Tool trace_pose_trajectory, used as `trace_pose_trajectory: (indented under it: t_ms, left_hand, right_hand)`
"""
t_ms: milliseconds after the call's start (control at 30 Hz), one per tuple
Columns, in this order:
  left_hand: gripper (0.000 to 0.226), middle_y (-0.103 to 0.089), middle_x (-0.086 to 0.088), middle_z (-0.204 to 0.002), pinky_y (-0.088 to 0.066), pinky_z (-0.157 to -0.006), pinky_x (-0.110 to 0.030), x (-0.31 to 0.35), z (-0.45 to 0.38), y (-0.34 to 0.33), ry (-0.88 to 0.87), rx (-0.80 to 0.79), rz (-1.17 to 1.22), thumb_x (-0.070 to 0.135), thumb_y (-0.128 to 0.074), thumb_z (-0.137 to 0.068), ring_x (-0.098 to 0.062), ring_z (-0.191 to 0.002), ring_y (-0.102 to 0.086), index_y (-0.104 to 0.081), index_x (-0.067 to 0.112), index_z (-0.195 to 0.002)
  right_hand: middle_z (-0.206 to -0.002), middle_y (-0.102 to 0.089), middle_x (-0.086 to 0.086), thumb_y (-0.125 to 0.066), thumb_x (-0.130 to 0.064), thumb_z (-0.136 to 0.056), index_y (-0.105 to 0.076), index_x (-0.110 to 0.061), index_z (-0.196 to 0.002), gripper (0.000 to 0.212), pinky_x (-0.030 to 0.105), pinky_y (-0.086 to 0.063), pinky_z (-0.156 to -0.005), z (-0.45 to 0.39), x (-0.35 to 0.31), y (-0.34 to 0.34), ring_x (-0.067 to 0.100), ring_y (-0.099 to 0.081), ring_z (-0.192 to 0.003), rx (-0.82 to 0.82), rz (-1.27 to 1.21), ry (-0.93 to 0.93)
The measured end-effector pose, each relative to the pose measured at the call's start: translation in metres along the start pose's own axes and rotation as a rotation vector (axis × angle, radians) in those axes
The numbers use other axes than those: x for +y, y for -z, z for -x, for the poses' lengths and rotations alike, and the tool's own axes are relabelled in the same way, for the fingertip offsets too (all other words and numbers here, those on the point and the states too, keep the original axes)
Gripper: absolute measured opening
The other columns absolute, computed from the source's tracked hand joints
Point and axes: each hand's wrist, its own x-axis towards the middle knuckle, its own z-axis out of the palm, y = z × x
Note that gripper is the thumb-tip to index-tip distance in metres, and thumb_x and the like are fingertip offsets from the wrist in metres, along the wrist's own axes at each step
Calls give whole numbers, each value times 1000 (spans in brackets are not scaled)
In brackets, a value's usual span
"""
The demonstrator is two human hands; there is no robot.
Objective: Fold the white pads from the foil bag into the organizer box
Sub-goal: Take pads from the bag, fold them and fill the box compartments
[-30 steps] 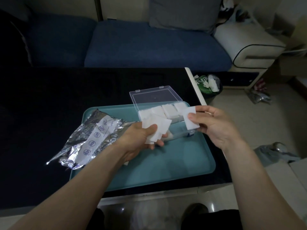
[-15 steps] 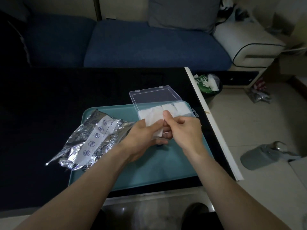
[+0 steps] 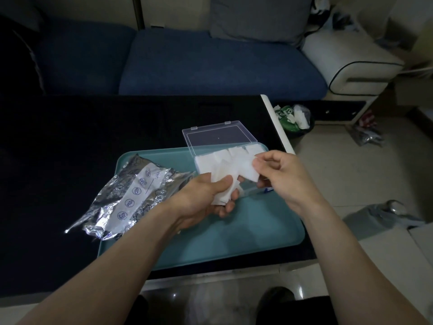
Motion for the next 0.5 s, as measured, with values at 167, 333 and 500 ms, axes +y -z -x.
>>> trace_pose_trajectory:
  t_ms: [167, 333, 500]
  left_hand:
    - [24, -67, -13, -77, -44, -41, -24, 2, -2, 5, 77, 39, 5, 19, -43, -103, -22, -56, -58, -60, 4, -112]
    - [34, -65, -20, -79, -27, -39, -21, 8, 4, 5, 231, -87, -25, 34, -36, -103, -23, -51, -53, -58, 12, -114]
    - [63, -60, -21, -83, -23, -34, -19, 7, 7, 6, 257, -350, -75, 66, -39, -93, -19, -48, -50, -60, 9, -108]
  right_hand:
    - [-82, -72, 2, -70, -15, -92, -73, -21, -93, 6, 25, -56, -58, -6, 1, 19, 16, -62, -69, 12, -130, 152]
    - [-83, -76, 3, -79, -13, -83, -78, -20, -95, 14, 23, -52, -65, 0, 5, 11, 10, -65, -69, -351, 178, 243]
    - [-74, -76, 1, -89, -13, -71, -74, -16, -89, 24, 27, -54, -69, 2, 2, 1, 13, -70, -69, -343, 189, 230]
